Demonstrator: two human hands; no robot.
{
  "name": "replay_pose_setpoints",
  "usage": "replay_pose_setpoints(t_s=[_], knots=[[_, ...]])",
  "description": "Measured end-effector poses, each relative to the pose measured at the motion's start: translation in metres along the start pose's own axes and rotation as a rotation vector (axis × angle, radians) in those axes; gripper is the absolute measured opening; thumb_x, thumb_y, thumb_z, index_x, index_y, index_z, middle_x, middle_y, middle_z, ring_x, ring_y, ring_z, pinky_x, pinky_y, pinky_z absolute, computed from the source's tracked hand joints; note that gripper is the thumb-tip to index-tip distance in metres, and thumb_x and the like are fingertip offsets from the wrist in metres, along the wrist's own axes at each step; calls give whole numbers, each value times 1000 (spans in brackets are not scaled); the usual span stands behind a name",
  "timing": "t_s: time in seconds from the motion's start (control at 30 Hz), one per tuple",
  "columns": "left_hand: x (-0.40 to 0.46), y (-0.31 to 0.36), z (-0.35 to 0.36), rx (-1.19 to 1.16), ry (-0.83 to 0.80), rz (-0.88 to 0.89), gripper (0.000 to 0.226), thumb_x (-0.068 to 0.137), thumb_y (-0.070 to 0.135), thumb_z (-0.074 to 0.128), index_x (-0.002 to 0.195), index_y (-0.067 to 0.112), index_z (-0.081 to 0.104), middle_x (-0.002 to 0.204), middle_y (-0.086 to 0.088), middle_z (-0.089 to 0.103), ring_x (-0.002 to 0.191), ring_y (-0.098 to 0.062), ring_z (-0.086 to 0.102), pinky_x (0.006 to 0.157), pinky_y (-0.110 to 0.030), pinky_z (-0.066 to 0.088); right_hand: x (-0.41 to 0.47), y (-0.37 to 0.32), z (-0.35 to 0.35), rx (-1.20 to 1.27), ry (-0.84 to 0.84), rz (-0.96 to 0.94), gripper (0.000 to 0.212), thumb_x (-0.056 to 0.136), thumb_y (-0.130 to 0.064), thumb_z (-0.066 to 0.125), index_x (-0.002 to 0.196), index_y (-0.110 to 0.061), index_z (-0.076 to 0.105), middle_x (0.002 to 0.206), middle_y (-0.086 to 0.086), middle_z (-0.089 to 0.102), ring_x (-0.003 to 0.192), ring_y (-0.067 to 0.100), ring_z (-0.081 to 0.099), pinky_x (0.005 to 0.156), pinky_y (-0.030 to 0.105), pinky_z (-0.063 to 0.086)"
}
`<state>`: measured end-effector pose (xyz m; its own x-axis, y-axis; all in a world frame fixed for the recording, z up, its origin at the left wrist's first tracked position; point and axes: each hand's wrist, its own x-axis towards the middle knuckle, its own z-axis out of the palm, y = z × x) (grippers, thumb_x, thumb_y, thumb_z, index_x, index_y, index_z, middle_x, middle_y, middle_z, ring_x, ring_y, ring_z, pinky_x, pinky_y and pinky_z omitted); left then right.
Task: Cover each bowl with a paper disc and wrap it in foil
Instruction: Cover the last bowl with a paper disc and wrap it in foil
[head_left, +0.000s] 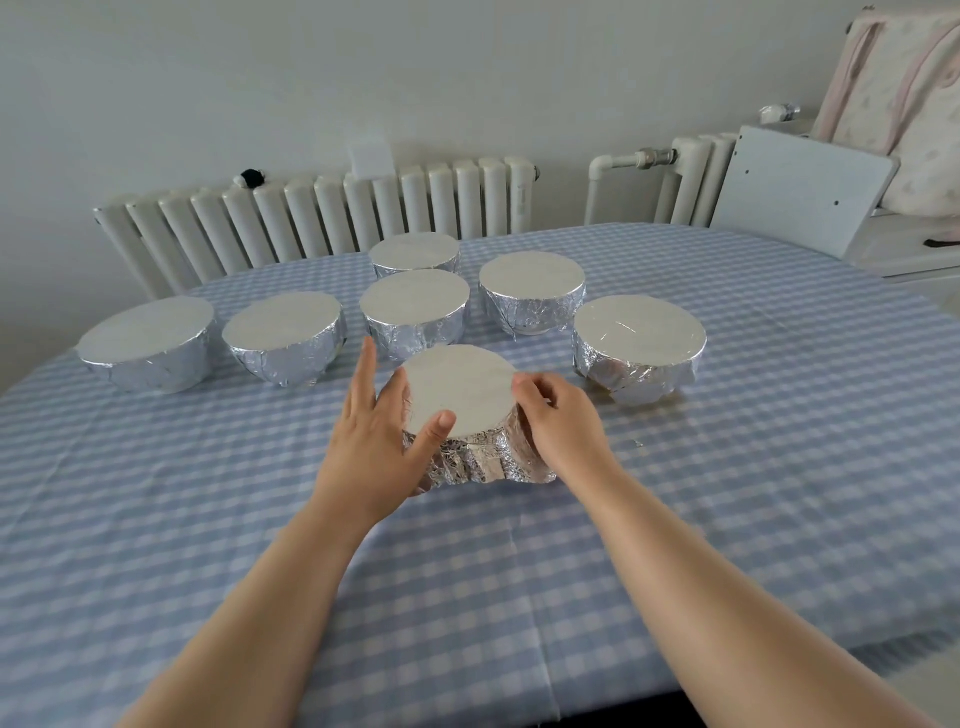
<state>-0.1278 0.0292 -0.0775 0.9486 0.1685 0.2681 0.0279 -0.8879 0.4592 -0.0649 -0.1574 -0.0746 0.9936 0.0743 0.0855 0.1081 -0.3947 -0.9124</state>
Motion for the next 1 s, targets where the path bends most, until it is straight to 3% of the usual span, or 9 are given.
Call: replay_pose_setpoints(t_s=[0.13, 0.17, 0.23, 0.3, 0.37, 0.5, 0.63, 0.73, 1.0], knots=[[0, -5, 2, -123, -24, -6, 114, 67, 89, 24, 156, 17, 22, 165, 8, 10, 149, -13, 21, 118, -36, 25, -9, 0, 5, -134, 57, -39, 43, 106, -36, 33, 73, -14, 52, 76, 0, 57, 78, 22, 52, 64, 32, 26], [0, -6, 2, -146, -28, -6, 116, 66, 89, 27, 156, 17, 20, 165, 7, 12, 149, -13, 21, 118, -36, 24, -10, -1, 5, -118, 50, -25, 43, 106, -36, 32, 76, -14, 55, 78, -1, 58, 80, 21, 53, 65, 31, 28], [-1, -6, 1, -190, -35, -12, 123, 61, 93, 32, 156, 17, 20, 164, 7, 14, 148, -12, 22, 117, -33, 24, -13, -1, 4, -31, 49, -10, 34, 104, -39, 37, 102, -16, 63, 91, -7, 61, 88, 14, 54, 75, 27, 34], [-1, -6, 0, -235, -42, -10, 132, 52, 100, 35, 155, 18, 21, 162, 7, 17, 145, -10, 26, 115, -31, 26, -18, 0, 4, 35, 58, -3, 30, 101, -44, 45, 117, -21, 58, 95, -17, 59, 86, 3, 53, 76, 23, 35], [-1, -4, 0, -277, -44, -10, 133, 50, 100, 42, 155, 21, 21, 160, 11, 17, 139, -3, 30, 110, -28, 29, -22, 3, 7, 13, 47, -3, 28, 97, -51, 50, 105, -24, 54, 86, -20, 58, 78, -6, 53, 69, 20, 38], [-2, -1, 2, -342, -41, -21, 123, 54, 86, 54, 154, 22, 22, 153, 17, 20, 127, 5, 31, 103, -24, 29, -21, 11, 13, 31, 43, 4, 33, 92, -61, 50, 87, -28, 48, 72, -10, 65, 64, 6, 62, 67, 29, 47], [-1, -1, 4, -398, -30, -34, 121, 54, 83, 59, 152, 21, 24, 138, 26, 22, 128, 4, 31, 105, -24, 30, -22, 8, 11, -11, 62, 3, 26, 100, -47, 46, 87, -24, 46, 85, -9, 61, 70, 7, 57, 54, 11, 36], [-1, -2, 7, -406, -15, -40, 122, 53, 83, 60, 151, 19, 26, 139, 23, 24, 130, 1, 33, 106, -24, 30, -23, 5, 14, -50, 97, 15, 24, 103, -39, 41, 93, -18, 45, 90, -9, 56, 84, 15, 52, 65, 27, 30], [0, -2, 10, -430, 6, -32, 117, 54, 81, 60, 148, 20, 29, 141, 19, 28, 129, 0, 35, 103, -23, 30, -20, 5, 27, -132, 115, 76, 18, 105, -27, 31, 91, -18, 38, 93, -4, 51, 97, 27, 48, 73, 36, 31]])
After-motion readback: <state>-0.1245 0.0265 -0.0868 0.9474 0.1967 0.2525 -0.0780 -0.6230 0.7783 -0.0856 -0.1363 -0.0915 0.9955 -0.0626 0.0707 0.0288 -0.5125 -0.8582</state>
